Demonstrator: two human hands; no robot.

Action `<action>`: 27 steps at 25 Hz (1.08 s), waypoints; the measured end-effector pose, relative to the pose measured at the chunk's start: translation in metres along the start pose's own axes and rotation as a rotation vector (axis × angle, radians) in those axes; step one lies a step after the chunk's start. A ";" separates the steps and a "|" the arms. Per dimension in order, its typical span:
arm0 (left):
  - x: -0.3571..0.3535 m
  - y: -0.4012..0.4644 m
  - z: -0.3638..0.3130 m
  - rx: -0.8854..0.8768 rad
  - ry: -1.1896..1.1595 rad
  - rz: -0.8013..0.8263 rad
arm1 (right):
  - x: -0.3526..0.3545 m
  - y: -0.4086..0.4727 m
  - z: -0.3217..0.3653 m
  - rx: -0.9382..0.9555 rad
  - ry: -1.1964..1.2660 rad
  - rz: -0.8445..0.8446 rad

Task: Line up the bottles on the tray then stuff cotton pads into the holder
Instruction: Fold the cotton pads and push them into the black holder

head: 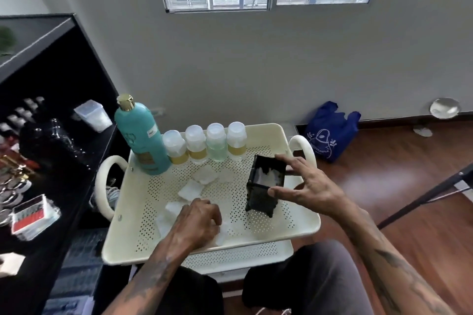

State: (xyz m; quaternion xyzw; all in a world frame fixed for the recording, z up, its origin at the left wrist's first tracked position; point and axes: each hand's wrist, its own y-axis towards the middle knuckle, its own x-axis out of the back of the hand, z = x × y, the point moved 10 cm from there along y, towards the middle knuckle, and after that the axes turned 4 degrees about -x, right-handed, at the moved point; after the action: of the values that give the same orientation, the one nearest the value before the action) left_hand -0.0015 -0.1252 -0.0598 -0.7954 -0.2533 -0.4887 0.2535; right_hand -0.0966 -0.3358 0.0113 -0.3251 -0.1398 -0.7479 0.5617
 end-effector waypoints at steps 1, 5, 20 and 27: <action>0.005 -0.003 -0.002 -0.003 -0.061 -0.005 | 0.000 0.001 -0.001 -0.001 0.011 0.022; 0.060 -0.019 -0.006 0.039 -0.423 -0.131 | -0.005 0.004 -0.002 0.014 0.064 0.042; 0.089 0.061 -0.140 -0.305 0.133 -0.152 | -0.003 0.004 -0.004 0.084 0.091 -0.025; 0.073 0.048 -0.151 -0.363 0.405 0.183 | -0.005 0.003 -0.003 0.088 0.103 -0.018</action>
State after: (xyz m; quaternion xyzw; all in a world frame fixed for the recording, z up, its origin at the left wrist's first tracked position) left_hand -0.0394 -0.2483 0.0581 -0.7334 -0.0331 -0.6503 0.1956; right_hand -0.0933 -0.3343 0.0054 -0.2599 -0.1466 -0.7618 0.5750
